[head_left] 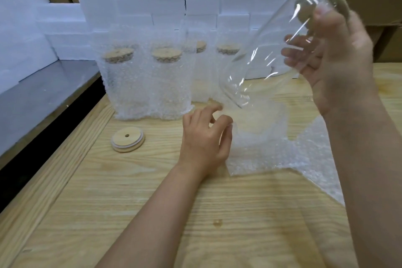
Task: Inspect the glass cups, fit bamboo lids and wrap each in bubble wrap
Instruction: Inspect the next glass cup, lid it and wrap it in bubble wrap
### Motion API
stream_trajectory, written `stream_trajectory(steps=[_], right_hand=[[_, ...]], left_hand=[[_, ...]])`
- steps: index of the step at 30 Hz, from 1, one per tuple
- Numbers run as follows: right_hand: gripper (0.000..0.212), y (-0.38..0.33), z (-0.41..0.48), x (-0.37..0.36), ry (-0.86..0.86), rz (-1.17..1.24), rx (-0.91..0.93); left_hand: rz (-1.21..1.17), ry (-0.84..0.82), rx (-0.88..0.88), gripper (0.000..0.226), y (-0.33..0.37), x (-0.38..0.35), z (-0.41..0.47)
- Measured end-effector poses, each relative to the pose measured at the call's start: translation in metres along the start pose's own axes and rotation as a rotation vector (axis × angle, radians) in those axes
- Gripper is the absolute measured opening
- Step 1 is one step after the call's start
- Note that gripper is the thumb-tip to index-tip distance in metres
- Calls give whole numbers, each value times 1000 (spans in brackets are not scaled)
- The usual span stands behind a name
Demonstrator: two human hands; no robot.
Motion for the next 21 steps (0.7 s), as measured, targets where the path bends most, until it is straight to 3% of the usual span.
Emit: stream_trajectory(steps=[5,12,18,21], right_hand=[[29,6,-3,-2,-121,-99,-66],[37,14,-4,5,-131,-263,-10],[40,15,-10,-3,-130,-340,82],[45,16,-13,-10,-116,-360,105]], left_hand=[[-50,5,13,24,-1,0,0],[-312,29,105,28,0,4,-2],[-350,-43,257,57,0,5,-3],[-357,-57,276,52,-1,4,1]])
Point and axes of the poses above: each hand's wrist, its own z-axis towards the middle knuckle, its own x-axis out of the back of the hand, y = z × x, the point moved 1 cm from there along z, towards the middle knuckle, and after that the axes turned 8 degrees about x, right-handed, at the moved point
